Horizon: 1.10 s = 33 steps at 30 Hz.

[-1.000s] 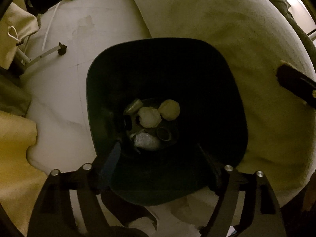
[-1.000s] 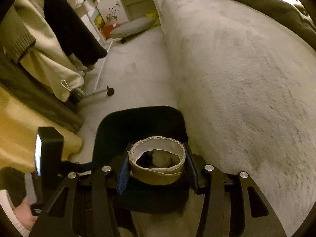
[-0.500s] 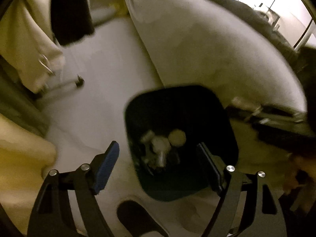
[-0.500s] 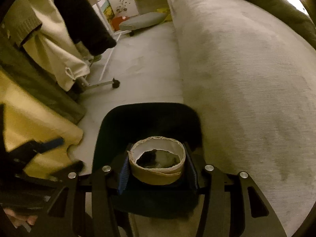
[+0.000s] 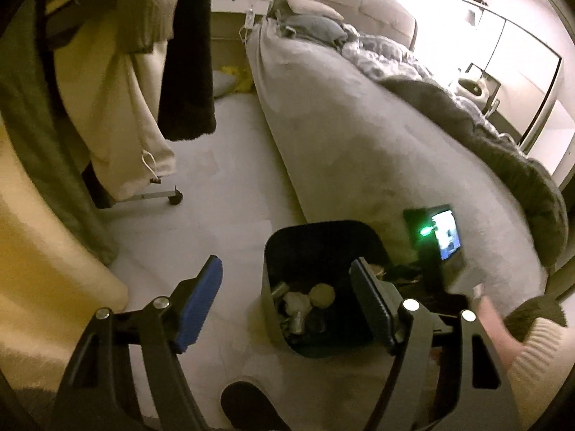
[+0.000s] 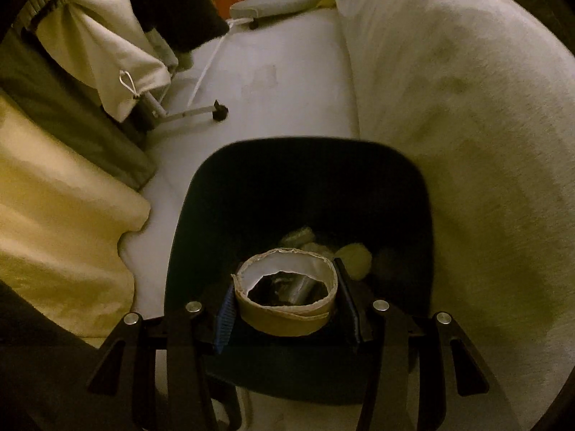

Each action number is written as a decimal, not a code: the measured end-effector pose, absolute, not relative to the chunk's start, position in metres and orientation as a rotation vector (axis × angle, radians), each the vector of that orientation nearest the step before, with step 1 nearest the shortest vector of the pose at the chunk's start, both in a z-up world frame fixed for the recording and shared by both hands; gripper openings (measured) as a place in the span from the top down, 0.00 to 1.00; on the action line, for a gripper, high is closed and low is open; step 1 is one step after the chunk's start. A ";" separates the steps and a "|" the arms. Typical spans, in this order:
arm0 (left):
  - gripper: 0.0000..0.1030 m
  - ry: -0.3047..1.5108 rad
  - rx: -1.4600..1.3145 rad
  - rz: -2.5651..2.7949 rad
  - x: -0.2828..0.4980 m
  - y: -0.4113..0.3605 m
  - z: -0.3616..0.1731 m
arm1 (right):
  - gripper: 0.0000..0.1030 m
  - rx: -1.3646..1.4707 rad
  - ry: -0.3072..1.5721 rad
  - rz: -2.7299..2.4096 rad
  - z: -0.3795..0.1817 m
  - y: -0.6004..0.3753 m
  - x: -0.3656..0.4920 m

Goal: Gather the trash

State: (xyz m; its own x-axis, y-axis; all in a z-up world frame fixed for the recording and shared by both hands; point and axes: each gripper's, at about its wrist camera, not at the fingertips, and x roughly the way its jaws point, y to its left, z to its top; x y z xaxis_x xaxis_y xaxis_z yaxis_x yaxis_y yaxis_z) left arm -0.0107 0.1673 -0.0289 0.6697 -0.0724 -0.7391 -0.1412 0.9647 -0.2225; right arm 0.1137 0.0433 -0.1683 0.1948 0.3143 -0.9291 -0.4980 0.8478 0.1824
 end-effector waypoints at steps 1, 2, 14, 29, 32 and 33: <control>0.28 0.833 -0.276 0.042 -0.015 0.166 -0.026 | 0.51 -0.186 1.259 0.573 -0.171 0.045 0.112; 0.29 0.825 -0.280 0.043 -0.020 0.165 -0.023 | 0.51 -0.194 1.266 0.576 -0.174 0.047 0.111; 0.26 0.705 -0.236 0.012 -0.065 0.144 0.023 | 0.10 -0.160 1.064 0.596 -0.099 0.031 0.088; 0.05 0.518 -0.085 -0.058 -0.081 0.089 0.084 | 0.03 -0.085 0.594 0.418 0.066 -0.114 0.005; 0.04 0.515 -0.056 -0.059 -0.077 0.077 0.087 | 0.03 -0.083 0.536 0.352 0.080 -0.146 -0.006; 0.04 0.511 -0.054 -0.058 -0.077 0.074 0.086 | 0.03 -0.083 0.518 0.324 0.085 -0.160 -0.010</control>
State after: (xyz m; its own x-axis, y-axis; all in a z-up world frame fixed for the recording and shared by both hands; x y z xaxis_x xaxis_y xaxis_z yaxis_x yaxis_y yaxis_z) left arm -0.0775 0.0742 0.0865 0.8705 -0.0687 -0.4874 0.0416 0.9969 -0.0662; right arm -0.0100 -0.1602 0.0852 0.8190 0.2830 -0.4991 -0.3247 0.9458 0.0036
